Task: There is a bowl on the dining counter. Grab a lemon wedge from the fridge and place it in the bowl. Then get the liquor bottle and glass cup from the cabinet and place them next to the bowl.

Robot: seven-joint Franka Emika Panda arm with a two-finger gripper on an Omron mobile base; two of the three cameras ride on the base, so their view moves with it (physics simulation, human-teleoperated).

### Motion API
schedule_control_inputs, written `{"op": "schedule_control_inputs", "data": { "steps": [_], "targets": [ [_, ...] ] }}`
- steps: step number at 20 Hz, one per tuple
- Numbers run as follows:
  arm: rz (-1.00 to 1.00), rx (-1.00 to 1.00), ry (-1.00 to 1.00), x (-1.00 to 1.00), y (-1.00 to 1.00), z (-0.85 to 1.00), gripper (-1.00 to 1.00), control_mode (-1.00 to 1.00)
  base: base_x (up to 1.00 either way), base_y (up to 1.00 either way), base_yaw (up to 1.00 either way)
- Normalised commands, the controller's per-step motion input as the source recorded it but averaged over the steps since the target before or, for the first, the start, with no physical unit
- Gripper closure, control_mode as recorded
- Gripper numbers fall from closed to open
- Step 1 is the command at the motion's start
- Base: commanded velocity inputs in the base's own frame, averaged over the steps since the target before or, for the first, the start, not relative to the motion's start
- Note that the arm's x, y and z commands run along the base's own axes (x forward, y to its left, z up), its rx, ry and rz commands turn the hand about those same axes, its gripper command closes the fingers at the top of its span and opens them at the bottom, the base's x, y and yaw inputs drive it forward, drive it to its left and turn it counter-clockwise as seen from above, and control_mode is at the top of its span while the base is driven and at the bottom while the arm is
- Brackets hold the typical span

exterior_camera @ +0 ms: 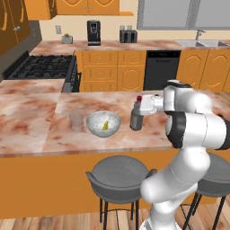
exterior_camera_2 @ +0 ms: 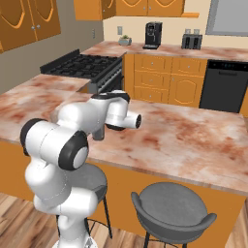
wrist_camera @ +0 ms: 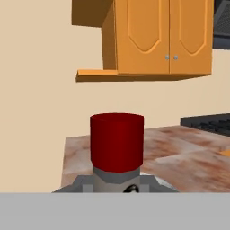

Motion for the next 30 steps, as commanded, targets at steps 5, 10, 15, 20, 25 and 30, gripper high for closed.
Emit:
{"op": "schedule_control_inputs", "data": {
  "steps": [5, 10, 15, 20, 25, 30],
  "targets": [
    [0.0, -0.02, 0.0, 0.11, 0.11, -0.14, 1.0, -1.0, 0.0, 0.0, 0.0],
    [0.0, -0.01, 0.01, 0.08, 0.04, -0.17, 1.0, -1.0, 0.0, 0.0, 0.0],
    [0.0, 0.0, 0.04, 0.06, 0.0, -0.16, 1.0, -1.0, 0.0, 0.0, 0.0],
    [0.0, 0.0, 0.06, 0.06, 0.0, -0.15, 1.0, -1.0, 0.0, 0.0, 0.0],
    [0.0, 0.0, 0.06, 0.1, 0.0, -0.15, 1.0, -1.0, 0.0, 0.0, 0.0],
    [0.0, 0.0, 0.01, 0.1, 0.0, -0.18, 1.0, -1.0, 0.0, 0.0, 0.0]
  ]
}}
